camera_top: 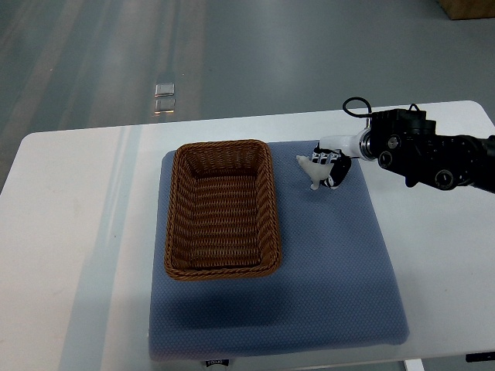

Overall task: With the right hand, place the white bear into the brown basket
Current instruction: 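Close the right hand fingers around the white polar bear, then lift the polar bear with the right hand away from the cushion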

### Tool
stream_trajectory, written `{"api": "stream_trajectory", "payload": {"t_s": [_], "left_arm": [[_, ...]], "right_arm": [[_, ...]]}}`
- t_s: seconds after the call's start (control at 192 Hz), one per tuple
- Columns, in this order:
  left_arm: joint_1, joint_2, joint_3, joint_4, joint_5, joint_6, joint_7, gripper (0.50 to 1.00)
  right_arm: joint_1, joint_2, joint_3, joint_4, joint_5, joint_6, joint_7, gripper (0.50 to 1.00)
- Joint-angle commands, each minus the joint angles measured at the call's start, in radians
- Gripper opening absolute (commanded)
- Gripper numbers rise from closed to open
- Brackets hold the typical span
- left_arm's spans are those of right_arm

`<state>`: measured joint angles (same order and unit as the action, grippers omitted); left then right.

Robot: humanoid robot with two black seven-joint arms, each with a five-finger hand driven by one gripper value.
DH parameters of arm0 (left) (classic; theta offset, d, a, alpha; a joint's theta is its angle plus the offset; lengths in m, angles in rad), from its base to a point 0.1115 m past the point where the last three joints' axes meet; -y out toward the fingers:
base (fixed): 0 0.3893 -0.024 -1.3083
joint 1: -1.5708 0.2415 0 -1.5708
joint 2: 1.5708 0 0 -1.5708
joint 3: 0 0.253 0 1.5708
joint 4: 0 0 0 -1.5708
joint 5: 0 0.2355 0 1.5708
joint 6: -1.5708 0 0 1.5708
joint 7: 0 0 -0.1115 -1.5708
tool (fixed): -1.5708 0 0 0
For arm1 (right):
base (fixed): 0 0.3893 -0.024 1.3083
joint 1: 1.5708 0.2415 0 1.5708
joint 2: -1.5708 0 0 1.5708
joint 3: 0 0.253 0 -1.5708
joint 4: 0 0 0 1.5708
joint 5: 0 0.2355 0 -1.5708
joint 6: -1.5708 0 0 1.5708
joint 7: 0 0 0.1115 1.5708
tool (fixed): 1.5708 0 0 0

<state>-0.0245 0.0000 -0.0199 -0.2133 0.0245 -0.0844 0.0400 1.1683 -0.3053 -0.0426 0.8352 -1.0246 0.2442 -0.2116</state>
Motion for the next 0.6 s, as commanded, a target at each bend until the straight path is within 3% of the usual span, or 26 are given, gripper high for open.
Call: {"api": "stream_trajectory", "payload": {"t_s": [0.0,0.208,0.478,0.592], "left_arm": [[0.0,0.0,0.001,0.0,0.0,0.0,0.0,1.0],[0.0,0.0,0.002,0.0,0.0,0.0,0.0,1.0],[0.0,0.0,0.005,-0.001,0.002,0.0,0.0,1.0],[0.0,0.0,0.008,-0.008,0.002,0.0,0.001,1.0]], "right_arm": [[0.007,-0.005,0.001,-0.001,-0.008,0.0,-0.002,0.5],[0.088,-0.08,0.012,0.03,0.008,0.026,-0.002,0.5],[0.352,-0.307,0.017,0.225,0.049,0.164,-0.002,0.5],[0.433,-0.365,0.013,0.282,0.095,0.187,-0.008,0.5]]}}
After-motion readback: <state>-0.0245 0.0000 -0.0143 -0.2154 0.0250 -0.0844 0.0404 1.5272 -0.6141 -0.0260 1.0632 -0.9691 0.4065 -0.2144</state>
